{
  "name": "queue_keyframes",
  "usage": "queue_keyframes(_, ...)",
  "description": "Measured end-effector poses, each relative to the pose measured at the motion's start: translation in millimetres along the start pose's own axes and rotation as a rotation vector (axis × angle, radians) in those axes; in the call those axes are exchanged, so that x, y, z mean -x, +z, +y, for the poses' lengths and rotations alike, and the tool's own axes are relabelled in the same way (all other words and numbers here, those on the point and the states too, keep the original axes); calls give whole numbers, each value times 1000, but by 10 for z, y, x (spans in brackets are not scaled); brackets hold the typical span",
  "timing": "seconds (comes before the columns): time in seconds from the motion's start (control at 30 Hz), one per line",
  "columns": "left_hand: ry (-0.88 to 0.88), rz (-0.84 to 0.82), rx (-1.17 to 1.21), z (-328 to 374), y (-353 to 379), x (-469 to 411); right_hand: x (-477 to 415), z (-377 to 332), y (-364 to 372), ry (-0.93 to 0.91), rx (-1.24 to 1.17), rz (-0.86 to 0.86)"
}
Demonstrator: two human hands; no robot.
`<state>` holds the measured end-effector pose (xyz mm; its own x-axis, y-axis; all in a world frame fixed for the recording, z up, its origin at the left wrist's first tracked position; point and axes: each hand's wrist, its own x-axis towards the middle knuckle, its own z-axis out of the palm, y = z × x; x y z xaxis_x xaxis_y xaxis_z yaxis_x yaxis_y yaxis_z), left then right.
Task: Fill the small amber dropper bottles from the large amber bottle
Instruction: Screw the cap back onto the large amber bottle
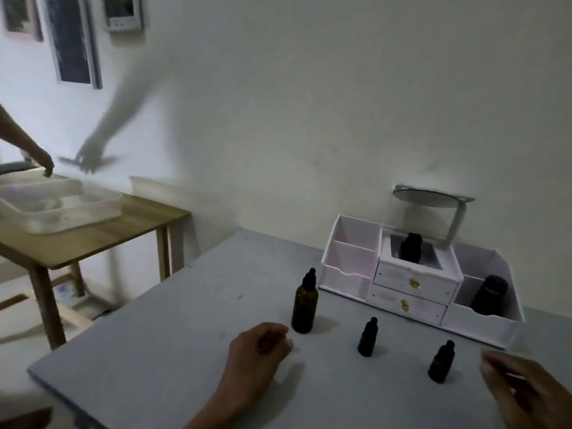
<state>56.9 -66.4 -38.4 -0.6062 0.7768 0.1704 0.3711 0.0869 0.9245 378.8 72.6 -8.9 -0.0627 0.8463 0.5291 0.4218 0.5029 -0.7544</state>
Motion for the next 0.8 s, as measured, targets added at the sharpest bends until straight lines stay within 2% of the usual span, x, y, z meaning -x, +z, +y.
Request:
queue_keyframes(0.03,-5,65,-4,-52,-84,-78,68,-255,108,-73,-33,-60)
queue_keyframes(0.1,0,126,3,-95,-128,-204,125,-545,394,-185,-36,-68)
queue_keyframes(0.23,48,95,54,-93,-81,-437,-46,-712,994,-229,-117,-225)
queue_keyframes(0.5,191,-19,28,-108,67,-863,-318,-1084,1886,-178,-249,-360)
queue_keyframes(0.8,245,-111,22,-195,146,-987,-534,-1023,2090,-183,-209,-459)
